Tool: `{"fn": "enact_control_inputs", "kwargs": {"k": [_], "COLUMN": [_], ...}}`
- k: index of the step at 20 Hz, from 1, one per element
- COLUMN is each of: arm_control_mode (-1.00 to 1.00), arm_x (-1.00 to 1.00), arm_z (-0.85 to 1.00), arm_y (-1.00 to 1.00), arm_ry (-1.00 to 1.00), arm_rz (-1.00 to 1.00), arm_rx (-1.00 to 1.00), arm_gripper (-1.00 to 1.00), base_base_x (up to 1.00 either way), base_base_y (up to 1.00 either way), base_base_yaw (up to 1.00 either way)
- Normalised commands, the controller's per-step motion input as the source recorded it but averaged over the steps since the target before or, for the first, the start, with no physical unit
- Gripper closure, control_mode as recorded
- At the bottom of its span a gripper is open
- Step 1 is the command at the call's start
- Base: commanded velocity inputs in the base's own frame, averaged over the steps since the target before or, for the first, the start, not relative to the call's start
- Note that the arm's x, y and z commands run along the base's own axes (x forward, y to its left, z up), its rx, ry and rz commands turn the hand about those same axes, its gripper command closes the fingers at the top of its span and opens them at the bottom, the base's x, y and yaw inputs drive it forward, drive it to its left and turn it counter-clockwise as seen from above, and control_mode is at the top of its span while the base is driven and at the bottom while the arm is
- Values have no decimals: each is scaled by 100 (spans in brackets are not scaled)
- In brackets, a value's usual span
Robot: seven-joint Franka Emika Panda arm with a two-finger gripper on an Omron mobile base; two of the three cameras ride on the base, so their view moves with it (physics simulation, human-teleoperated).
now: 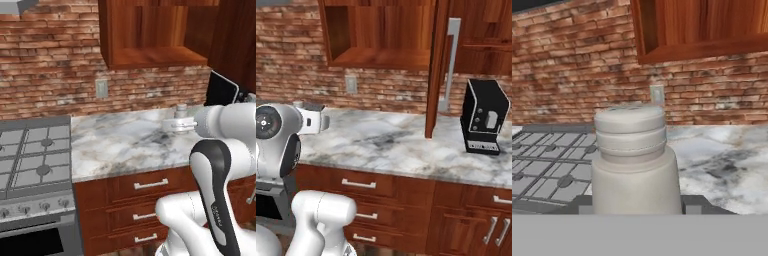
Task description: Move the shaker and syrup bottle from the cabinet to the dining counter.
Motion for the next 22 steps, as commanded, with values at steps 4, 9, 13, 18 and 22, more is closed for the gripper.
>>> {"fn": "enact_control_inputs", "kwargs": {"k": [4,9,13,18,22], "arm_control_mode": [100,100,100,100,100], "arm_x": [0,0,0,0,0], "arm_z": [0,0,0,0,0], "arm_y": [0,0,0,0,0], "arm_ry": [0,0,0,0,0], "arm_rz": [0,0,0,0,0], "arm_rx": [0,0,0,0,0], "arm_gripper": [100,100,100,100,100], "base_base_x": [-28,-17,-15,-2,28], "base_base_y": [35,29,27,32,24], "base_base_yaw": [81,93,92,85,67]}}
